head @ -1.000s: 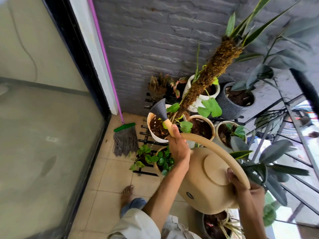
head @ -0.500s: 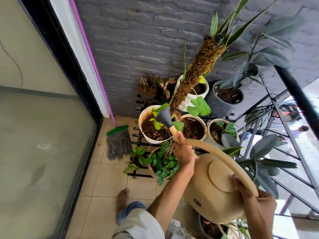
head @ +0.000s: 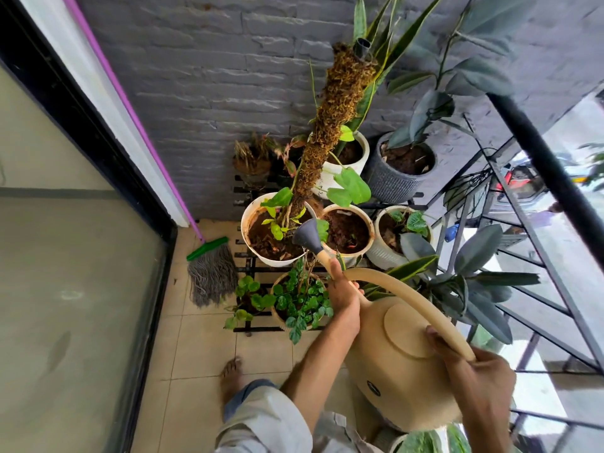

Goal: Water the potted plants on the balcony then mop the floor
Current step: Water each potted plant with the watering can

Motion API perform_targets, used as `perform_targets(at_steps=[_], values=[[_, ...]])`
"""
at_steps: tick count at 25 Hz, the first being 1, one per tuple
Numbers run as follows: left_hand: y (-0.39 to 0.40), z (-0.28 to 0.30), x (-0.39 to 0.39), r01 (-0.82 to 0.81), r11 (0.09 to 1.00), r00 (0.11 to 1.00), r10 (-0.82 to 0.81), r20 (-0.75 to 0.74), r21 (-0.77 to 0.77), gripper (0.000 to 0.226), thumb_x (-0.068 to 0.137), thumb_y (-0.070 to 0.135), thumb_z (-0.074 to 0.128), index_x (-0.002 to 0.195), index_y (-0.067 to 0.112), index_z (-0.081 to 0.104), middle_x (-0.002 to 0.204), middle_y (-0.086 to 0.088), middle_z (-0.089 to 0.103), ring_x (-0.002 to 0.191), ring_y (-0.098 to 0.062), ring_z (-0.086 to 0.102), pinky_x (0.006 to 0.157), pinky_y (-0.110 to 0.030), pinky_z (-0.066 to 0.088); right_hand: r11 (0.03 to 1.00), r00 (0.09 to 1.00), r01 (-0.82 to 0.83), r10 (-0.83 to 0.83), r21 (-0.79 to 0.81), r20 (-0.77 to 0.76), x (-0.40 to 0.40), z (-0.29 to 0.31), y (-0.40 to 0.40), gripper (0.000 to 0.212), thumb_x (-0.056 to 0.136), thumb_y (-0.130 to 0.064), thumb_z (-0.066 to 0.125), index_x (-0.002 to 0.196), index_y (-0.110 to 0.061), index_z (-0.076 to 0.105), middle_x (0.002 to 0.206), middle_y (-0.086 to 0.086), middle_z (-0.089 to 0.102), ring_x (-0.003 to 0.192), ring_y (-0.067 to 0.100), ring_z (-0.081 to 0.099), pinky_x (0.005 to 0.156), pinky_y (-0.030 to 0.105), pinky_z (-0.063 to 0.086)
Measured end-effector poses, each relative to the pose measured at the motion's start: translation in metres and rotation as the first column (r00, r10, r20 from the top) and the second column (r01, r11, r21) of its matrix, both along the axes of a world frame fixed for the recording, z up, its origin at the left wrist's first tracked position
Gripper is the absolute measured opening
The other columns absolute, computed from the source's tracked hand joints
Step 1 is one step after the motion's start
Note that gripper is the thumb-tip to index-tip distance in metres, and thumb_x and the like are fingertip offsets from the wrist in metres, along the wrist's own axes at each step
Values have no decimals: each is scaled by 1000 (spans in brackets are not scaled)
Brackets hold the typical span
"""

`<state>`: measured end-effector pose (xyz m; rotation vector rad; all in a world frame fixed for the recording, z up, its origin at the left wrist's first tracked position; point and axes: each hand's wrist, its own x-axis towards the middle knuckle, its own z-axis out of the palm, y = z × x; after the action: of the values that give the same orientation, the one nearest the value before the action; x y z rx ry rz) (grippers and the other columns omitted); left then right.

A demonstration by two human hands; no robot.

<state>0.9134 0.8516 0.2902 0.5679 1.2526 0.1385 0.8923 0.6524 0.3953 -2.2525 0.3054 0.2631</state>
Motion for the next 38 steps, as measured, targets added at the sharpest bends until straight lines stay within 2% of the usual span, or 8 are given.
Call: perform_targets(at_steps=[9,15,21,25,28,31,35,38], values=[[-5,-17,1,-30,999,999,29,-17,-45,76,95,76,41,112,8,70,80,-5,65,66,-21,64,63,-31,50,988,992,-114,119,-104,45,4,1,-3,52,61,-61,77,80,-14,84,40,0,48,47,25,40,48,31,32],[2,-22,-5,-52,998,998,51,-35,-29,66,97,73,42,96,11,67,75,-5,62,63,-21,62,66,-32,51,983,986,-157,161,-95,32,6,-9,-2,47,67,-59,85,81,-14,84,47,4,60,51,28,52,49,34,42],[16,-18,-2,-72,997,997,72,-28,-19,62,98,69,46,80,12,61,67,-5,58,60,-22,59,79,-37,54,979,981,-192,194,-67,16,8,-13,5,46,73,-53,87,83,-9,83,41,-7,55,47,22,45,48,29,35],[23,-11,-1,-80,997,997,80,-14,-15,62,96,72,46,84,13,64,69,-5,60,60,-22,60,76,-35,54,978,977,-207,208,-39,39,10,-7,13,42,74,-56,85,84,-16,83,51,2,64,50,24,53,49,32,39],[28,-10,2,-68,998,998,68,-14,-13,69,95,75,44,98,11,69,68,-4,62,59,-21,61,72,-33,54,971,972,-225,229,-76,48,13,-3,19,42,75,-58,83,79,-17,82,49,7,59,48,24,46,49,31,35],[30,-8,8,-108,994,994,109,29,-33,72,94,75,46,110,9,70,71,-3,64,59,-21,62,65,-31,54,969,969,-231,237,-81,68,20,-4,20,41,72,-64,81,80,-24,82,60,15,68,55,33,57,50,33,39],[28,-12,11,-138,990,988,139,67,-22,69,94,75,46,104,12,70,71,-2,63,60,-21,61,66,-32,52,966,964,-250,255,-66,78,23,-4,19,40,72,-59,84,89,-23,84,63,13,71,67,42,66,54,39,48],[27,-16,11,-168,985,984,169,63,-29,64,96,73,46,94,13,69,70,-3,61,59,-21,60,66,-32,52,961,958,-268,274,-72,81,26,-9,16,38,74,-52,86,94,-20,84,63,8,72,62,35,65,54,42,52]])
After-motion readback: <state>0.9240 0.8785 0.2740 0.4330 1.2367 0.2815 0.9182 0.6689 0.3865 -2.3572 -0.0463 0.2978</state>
